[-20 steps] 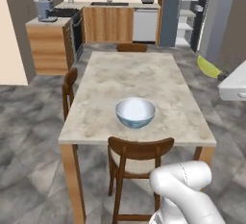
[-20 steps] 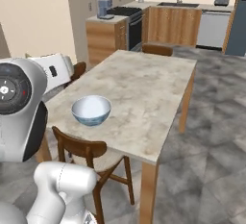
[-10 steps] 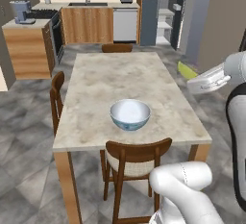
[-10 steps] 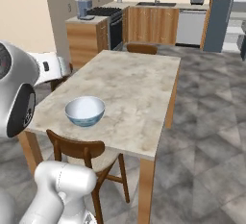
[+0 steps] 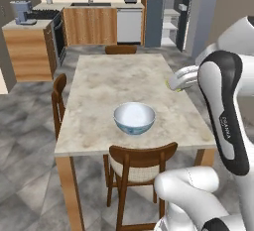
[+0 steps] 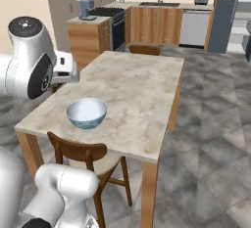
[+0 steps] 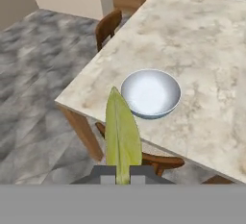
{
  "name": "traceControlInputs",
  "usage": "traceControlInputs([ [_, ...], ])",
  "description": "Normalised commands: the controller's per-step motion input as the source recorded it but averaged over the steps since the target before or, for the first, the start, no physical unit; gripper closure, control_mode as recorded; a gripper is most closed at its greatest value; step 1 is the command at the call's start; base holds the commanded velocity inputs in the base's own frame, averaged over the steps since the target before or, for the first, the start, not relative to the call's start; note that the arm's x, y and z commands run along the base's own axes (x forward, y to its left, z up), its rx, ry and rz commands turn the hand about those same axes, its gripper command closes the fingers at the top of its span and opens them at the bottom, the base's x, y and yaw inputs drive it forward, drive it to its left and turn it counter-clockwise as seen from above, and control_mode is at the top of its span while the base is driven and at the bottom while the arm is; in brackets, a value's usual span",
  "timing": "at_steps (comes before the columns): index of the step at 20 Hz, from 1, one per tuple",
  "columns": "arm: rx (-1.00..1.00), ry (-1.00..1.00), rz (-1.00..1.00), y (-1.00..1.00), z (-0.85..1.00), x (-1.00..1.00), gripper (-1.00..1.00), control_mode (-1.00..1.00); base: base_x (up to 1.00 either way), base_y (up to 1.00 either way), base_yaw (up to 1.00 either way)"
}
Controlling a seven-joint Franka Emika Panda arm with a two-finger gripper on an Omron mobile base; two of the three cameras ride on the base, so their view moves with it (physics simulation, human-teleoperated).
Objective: There is a bowl on the dining counter. Grab a lemon wedge from the fridge and place it in the bowl. Then get the liquor bottle and glass cup from the cabinet and place them next to the bowl.
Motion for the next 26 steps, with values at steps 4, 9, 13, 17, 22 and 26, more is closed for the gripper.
traceControlInputs([
  [4, 0.0, 0.21, -0.01, 0.0, -0.21, 0.56, 1.0, -1.0, 0.0, 0.0, 0.0],
  [9, 0.0, 0.17, 0.0, 0.0, -0.37, 0.52, 1.0, -1.0, 0.0, 0.0, 0.0],
  [13, 0.0, 0.15, 0.0, 0.0, -0.44, 0.5, 1.0, -1.0, 0.0, 0.0, 0.0],
  [17, 0.0, 0.11, 0.0, 0.07, -0.46, 0.58, 1.0, -1.0, 0.0, 0.0, 0.0],
  [22, 0.0, 0.09, -0.02, 0.2, -0.44, 0.71, 1.0, -1.0, 0.0, 0.0, 0.0],
  [26, 0.0, 0.1, -0.04, 0.23, -0.48, 0.75, 1.0, -1.0, 0.0, 0.0, 0.0],
])
